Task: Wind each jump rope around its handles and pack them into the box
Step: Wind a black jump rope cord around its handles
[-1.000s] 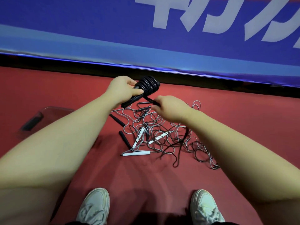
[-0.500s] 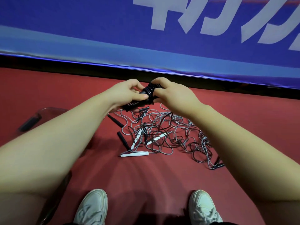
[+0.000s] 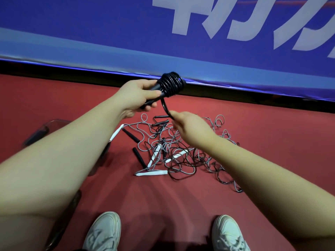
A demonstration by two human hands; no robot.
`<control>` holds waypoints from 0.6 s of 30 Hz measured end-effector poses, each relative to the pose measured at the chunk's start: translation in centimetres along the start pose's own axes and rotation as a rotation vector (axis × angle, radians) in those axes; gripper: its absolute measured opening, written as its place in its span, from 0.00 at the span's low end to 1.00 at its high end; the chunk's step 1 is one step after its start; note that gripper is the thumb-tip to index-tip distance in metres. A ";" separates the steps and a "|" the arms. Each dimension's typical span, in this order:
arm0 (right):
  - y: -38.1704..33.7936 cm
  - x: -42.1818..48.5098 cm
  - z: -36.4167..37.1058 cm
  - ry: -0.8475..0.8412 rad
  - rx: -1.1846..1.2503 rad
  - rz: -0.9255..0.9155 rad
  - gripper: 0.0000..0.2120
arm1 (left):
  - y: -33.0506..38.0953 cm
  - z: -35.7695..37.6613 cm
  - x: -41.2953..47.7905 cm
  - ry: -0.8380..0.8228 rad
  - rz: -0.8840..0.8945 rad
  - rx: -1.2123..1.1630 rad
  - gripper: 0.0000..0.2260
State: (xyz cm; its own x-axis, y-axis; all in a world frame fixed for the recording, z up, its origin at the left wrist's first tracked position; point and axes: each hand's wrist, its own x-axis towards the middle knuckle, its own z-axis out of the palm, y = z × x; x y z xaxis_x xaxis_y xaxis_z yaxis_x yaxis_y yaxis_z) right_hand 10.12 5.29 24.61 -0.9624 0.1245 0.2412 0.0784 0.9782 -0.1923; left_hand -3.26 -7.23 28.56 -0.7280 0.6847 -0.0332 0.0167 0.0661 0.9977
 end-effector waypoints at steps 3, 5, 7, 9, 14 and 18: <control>0.0 -0.2 0.6 0.011 0.224 0.031 0.18 | -0.4 -0.4 0.0 -0.024 -0.027 -0.031 0.17; 0.1 -0.2 0.8 0.011 0.341 0.094 0.18 | -0.1 -0.7 -0.1 -0.041 -0.027 -0.109 0.16; 0.0 -0.2 0.6 -0.106 0.623 0.213 0.16 | 0.4 -0.7 -0.3 -0.078 -0.014 -0.160 0.15; 0.0 -0.2 0.2 -0.224 0.849 0.276 0.13 | 0.8 -0.4 -0.5 -0.119 0.003 -0.135 0.14; 0.2 0.6 -1.0 -0.147 1.128 0.282 0.12 | 1.2 0.3 -0.8 -0.161 0.039 -0.019 0.14; -0.4 0.9 -1.1 -0.132 1.403 0.398 0.11 | 0.8 0.6 -0.8 -0.126 0.127 0.157 0.15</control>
State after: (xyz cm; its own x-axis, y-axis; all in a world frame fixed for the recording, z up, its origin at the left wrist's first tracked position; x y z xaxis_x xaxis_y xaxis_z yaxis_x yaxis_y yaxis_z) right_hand 9.50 5.20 25.94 -0.9607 0.2504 -0.1200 0.1013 -0.0864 -0.9911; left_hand -2.27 -7.26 29.40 -0.6218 0.7796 0.0753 0.2163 0.0785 0.9732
